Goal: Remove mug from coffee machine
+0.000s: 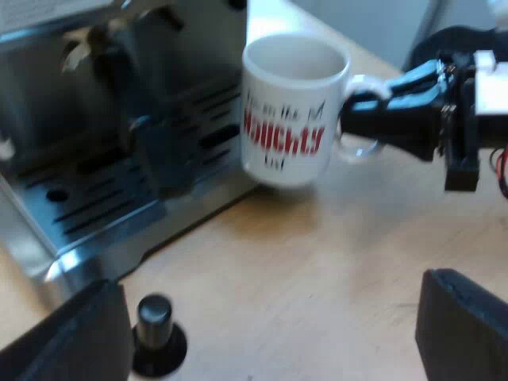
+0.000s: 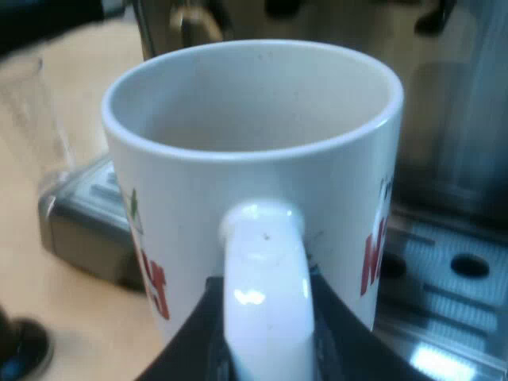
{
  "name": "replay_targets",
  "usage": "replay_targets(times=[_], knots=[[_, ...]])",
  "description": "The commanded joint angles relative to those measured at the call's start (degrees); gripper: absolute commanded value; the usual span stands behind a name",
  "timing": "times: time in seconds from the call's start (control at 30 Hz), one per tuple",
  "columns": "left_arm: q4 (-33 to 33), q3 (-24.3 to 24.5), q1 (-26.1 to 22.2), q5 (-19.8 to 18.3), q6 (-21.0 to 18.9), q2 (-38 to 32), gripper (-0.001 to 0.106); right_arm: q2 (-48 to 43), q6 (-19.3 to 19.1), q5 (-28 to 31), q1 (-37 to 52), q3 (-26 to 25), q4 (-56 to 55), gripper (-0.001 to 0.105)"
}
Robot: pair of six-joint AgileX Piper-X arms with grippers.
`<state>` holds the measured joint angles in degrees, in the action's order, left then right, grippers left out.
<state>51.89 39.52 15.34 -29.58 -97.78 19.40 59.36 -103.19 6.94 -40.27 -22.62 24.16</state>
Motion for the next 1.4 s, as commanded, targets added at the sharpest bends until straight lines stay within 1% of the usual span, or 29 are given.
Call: replay_targets(times=[0.03, 0.17, 0.3, 0.37, 0.4, 0.43, 0.57, 0.6, 0.83, 0.97, 1.0, 1.07, 1.17, 1.23, 1.3, 1.4], knots=[[-2.2, 0.4, 0.3, -2.0, 0.4, -1.4, 0.087, -5.7, -0.3, 0.3, -0.1, -0.5, -3.9, 0.0], [-3.4, 0.4, 0.3, -3.6, 0.2, -1.5, 0.087, -13.9, -0.3, 3.4, -0.1, -0.5, -12.5, 0.0], [-3.5, 0.4, 0.7, -3.9, -0.5, -0.9, 0.087, -20.0, 0.6, 7.2, -0.1, -0.5, -18.7, 0.0], [-4.2, 0.4, 1.9, -4.2, -0.6, -0.4, 0.087, -22.2, 1.5, 10.3, -0.1, -0.5, -20.9, 0.0], [-5.9, 0.4, 4.3, -4.3, -0.5, 0.8, 0.087, -23.3, 1.6, 11.9, -0.1, -0.5, -21.9, 0.0], [-7.0, 0.4, 5.6, -4.3, -0.5, 1.6, 0.087, -24.5, 1.5, 13.6, -0.1, -0.5, -22.9, 0.0], [-9.8, 0.4, 8.3, -3.7, -0.5, 4.2, 0.087, -26.6, 1.5, 18.2, 0.1, -0.3, -25.0, 0.0], [-10.3, 0.4, 8.7, -3.6, -0.5, 5.0, 0.087, -26.7, 1.5, 20.3, 0.1, -0.3, -25.4, 0.0], [-12.1, 0.4, 8.8, -3.6, -0.5, 9.0, 0.087, -25.5, 1.5, 31.6, 0.1, 0.7, -25.1, 0.0], [-12.6, 0.4, 8.8, -3.9, -0.5, 10.3, 0.087, -24.5, 2.6, 33.6, 0.1, 1.4, -24.2, 0.0], [-12.6, 0.4, 8.8, -5.1, -0.5, 10.6, 0.087, -23.9, 3.2, 33.6, 0.1, 1.4, -24.2, 0.0], [-12.6, 0.4, 8.8, -5.4, -0.5, 10.6, 0.087, -22.9, 3.2, 33.6, 0.1, 1.4, -24.2, 0.0], [-12.6, 0.4, 8.8, -5.4, -0.5, 10.6, 0.087, -21.5, 3.2, 35.3, 0.4, 1.4, -24.2, 0.0], [-12.6, 0.4, 8.8, -5.4, -0.5, 10.6, 0.087, -20.5, 4.0, 35.4, 1.9, 1.4, -24.2, 0.0], [-12.6, 0.4, 8.8, -5.4, -0.5, 10.6, 0.087, -19.3, 6.2, 35.2, 5.2, 1.4, -22.5, 0.0], [-12.6, 0.4, 8.8, -5.4, -0.5, 10.6, 0.087, -18.4, 6.6, 33.5, 8.0, 1.4, -21.4, 0.0]])
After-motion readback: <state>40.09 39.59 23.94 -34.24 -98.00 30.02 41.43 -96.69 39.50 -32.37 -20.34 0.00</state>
